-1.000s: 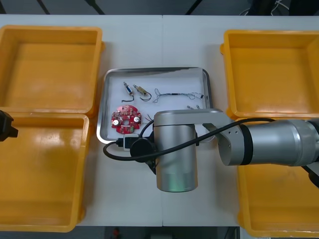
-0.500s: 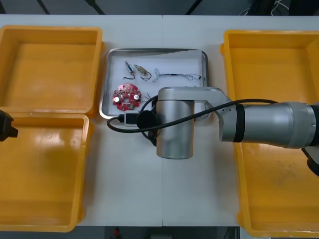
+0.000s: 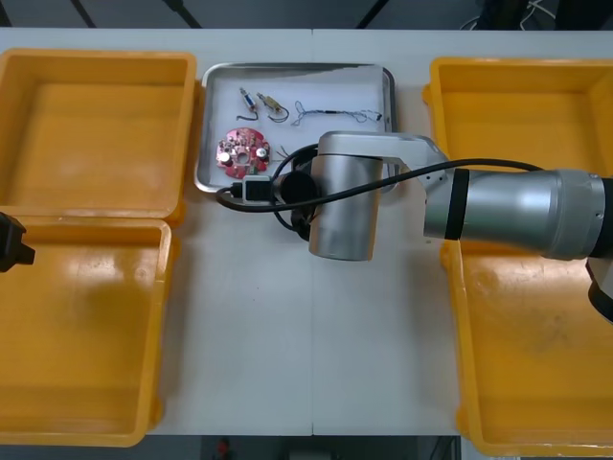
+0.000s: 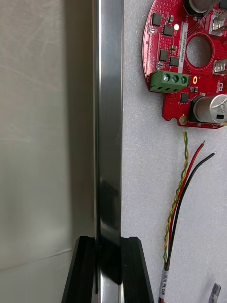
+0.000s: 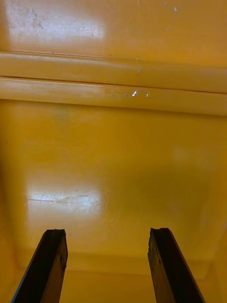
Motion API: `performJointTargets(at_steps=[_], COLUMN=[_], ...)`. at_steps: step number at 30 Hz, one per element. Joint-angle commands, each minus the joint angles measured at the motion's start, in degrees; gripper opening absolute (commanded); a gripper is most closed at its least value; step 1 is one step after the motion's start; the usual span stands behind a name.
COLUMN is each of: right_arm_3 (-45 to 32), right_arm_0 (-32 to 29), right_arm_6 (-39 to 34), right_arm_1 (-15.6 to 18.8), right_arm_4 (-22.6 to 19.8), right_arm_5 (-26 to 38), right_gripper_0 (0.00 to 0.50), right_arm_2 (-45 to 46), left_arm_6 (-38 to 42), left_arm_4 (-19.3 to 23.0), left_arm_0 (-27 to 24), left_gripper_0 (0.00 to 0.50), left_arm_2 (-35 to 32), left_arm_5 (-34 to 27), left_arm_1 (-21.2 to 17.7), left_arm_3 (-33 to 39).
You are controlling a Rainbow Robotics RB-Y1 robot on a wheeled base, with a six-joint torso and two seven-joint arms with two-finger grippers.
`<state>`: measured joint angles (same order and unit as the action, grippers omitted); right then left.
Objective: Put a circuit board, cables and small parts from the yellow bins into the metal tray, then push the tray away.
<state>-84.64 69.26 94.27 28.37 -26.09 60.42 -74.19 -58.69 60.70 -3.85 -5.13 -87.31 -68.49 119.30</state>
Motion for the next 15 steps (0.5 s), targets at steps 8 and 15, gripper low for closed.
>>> performJointTargets(at_steps=[8,15], right_arm_3=[8.4,12.9], right_arm_0=[4.4,4.6], right_arm_6=[3.8,4.9], right_arm_1=[0.8,0.5], right_arm_4=[0.7,2.4], right_arm_5=[-11.1,-18.4], right_gripper_0=[0.000,0.000], right_arm_2=[-0.5,-0.5], left_arm_6=[1.1,1.1], left_arm_4=[-0.6,-0.6], left_arm_0=[0.8,0.8], left_gripper_0=[0.500,0.500], left_arm_2=[-1.5,-1.5], left_arm_5=[0.5,0.5], left_arm_1=[0.4,0.4], left_arm_3=[0.8,0.8])
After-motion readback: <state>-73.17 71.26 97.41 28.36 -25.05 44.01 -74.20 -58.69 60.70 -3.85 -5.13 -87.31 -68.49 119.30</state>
